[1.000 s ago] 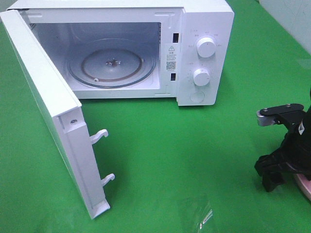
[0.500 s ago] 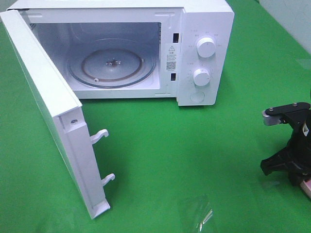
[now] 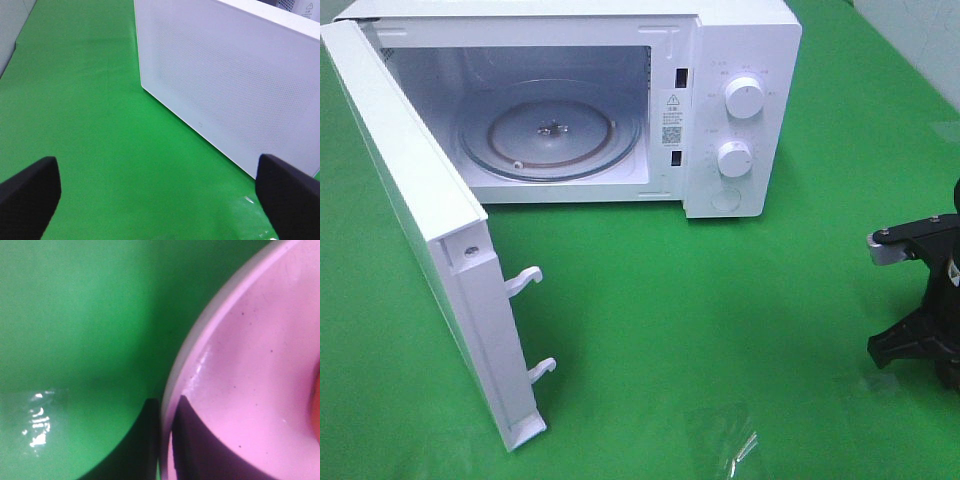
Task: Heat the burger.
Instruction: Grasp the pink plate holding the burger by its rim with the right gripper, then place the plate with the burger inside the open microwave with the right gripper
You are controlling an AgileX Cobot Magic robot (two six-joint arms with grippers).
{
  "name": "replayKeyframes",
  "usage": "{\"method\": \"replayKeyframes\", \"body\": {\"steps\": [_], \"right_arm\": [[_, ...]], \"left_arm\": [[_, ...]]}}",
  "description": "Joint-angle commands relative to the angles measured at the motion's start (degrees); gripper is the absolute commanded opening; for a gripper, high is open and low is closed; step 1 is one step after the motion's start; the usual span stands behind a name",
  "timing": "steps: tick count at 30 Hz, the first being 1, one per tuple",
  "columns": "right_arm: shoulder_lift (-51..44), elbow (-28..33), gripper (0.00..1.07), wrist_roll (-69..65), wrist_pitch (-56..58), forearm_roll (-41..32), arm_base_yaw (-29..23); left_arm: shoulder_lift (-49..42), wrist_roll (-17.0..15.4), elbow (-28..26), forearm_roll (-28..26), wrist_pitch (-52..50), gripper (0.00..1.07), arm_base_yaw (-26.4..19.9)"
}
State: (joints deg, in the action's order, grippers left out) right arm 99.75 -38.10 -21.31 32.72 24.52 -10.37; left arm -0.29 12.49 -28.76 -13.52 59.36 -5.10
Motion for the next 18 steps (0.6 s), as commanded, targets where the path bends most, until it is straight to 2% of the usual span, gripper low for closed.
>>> {"method": "replayKeyframes", "body": {"steps": [1, 15, 18], "right_arm": [[0.1, -0.1, 0.0, -1.0, 1.2, 1.8, -1.1], [-6.5, -0.1, 0.0, -5.2, 7.5, 8.1, -8.1], [-8.3, -0.1, 0.0, -7.7, 9.7, 11.4, -10.1]], "left_arm": [[-1.0, 0.1, 0.1, 0.0, -0.3, 0.98, -0.2], [-1.0, 0.1, 0.1, 0.0, -0.3, 0.98, -0.2], [-1.0, 0.1, 0.1, 0.0, -0.3, 0.98, -0.2]]}}
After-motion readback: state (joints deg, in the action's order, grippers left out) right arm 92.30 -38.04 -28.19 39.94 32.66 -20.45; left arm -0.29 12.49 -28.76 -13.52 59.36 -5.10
